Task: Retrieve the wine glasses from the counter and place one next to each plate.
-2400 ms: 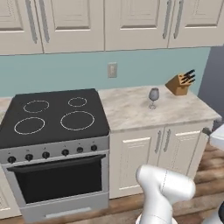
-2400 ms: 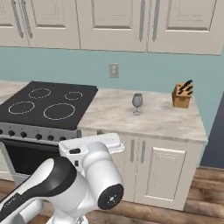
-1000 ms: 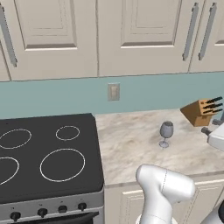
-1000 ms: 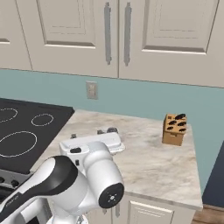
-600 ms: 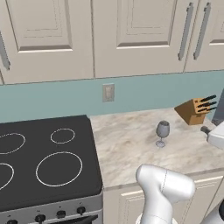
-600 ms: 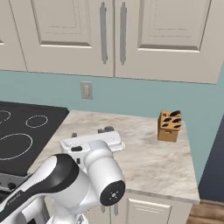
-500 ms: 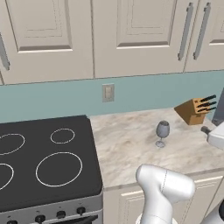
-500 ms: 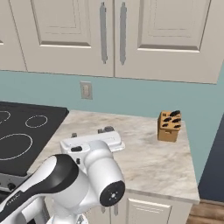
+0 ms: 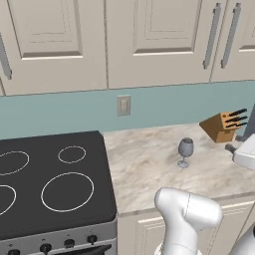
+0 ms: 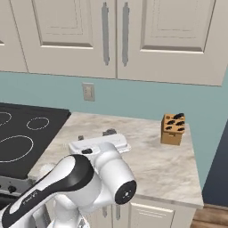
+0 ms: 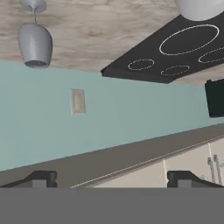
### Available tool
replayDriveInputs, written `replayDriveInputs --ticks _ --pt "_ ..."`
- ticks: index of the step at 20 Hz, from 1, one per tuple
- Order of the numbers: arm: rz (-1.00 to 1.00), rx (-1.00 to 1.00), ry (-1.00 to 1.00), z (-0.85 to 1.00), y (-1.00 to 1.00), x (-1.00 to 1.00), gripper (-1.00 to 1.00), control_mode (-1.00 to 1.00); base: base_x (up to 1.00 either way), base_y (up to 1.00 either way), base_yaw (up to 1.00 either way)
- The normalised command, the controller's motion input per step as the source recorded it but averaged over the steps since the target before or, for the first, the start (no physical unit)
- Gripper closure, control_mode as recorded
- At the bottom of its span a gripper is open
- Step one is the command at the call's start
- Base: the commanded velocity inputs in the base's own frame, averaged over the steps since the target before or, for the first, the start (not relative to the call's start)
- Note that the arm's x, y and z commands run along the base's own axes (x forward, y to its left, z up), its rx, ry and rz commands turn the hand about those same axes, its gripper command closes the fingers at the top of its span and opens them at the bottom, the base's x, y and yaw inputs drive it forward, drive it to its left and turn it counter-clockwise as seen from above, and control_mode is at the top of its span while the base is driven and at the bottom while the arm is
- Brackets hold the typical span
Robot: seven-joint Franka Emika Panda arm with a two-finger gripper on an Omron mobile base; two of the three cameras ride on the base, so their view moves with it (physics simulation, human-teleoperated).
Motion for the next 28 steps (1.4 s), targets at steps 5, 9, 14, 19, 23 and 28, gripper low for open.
replayDriveInputs --ticks 5,9,14,19,23,28 --pt "0.14 0.0 0.0 -0.43 -0.15 0.56 -1.0 -1.0 0.0 0.0 0.0" --pt "0.09 -0.05 -0.1 -0.49 -0.01 0.4 -1.0 -1.0 0.0 0.0 0.0" --pt "0.03 -0.07 -0.05 -0.48 0.0 0.49 -1.0 -1.0 0.0 0.0 0.0" --pt "0.01 -0.04 0.07 -0.52 -0.03 0.53 -1.0 -1.0 0.0 0.0 0.0" --pt "0.0 0.0 0.12 -0.41 -0.16 0.53 -1.0 -1.0 0.0 0.0 0.0" --pt "0.0 0.0 0.07 -0.29 -0.33 0.45 -1.0 -1.0 0.0 0.0 0.0"
